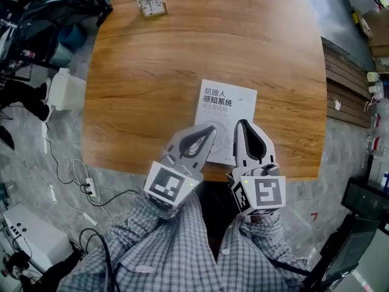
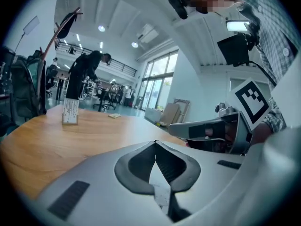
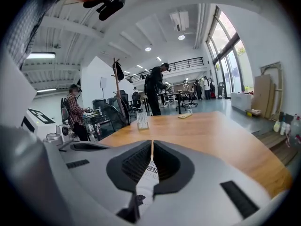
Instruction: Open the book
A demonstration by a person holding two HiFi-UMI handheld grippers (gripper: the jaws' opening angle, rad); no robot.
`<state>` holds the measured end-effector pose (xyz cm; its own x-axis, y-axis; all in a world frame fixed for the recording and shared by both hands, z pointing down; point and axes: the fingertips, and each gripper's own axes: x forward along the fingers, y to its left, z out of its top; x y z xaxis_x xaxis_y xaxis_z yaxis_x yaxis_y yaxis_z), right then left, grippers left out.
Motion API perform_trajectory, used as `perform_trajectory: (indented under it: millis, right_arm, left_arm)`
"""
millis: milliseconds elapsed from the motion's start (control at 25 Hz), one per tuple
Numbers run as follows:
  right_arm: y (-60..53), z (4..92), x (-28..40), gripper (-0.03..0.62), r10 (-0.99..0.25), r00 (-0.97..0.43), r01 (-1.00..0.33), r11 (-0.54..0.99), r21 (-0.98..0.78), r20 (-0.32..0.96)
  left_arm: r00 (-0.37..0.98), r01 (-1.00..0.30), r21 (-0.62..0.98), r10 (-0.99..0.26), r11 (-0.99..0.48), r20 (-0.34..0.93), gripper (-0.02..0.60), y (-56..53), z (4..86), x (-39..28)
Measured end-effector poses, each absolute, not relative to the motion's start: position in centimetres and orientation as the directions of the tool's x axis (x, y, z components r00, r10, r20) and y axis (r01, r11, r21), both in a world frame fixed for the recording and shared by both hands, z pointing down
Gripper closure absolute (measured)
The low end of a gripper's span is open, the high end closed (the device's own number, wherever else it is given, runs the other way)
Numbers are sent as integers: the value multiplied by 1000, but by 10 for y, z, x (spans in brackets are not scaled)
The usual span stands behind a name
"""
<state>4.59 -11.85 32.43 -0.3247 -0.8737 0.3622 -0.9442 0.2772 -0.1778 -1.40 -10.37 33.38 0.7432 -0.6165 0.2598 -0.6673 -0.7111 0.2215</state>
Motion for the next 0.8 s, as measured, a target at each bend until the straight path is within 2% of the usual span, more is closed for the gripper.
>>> perform_trajectory:
  millis: [520, 800]
  right_arm:
    - [-116, 422, 87, 567, -803, -260, -958, 144, -249, 536]
    - [-104, 459, 110, 566, -743, -266, -960, 150, -236, 614]
  left_arm:
    - [685, -717, 272, -577, -642, 444, 572, -101, 421, -12]
    - [648, -737, 252, -549, -627, 528, 572, -93, 456, 1]
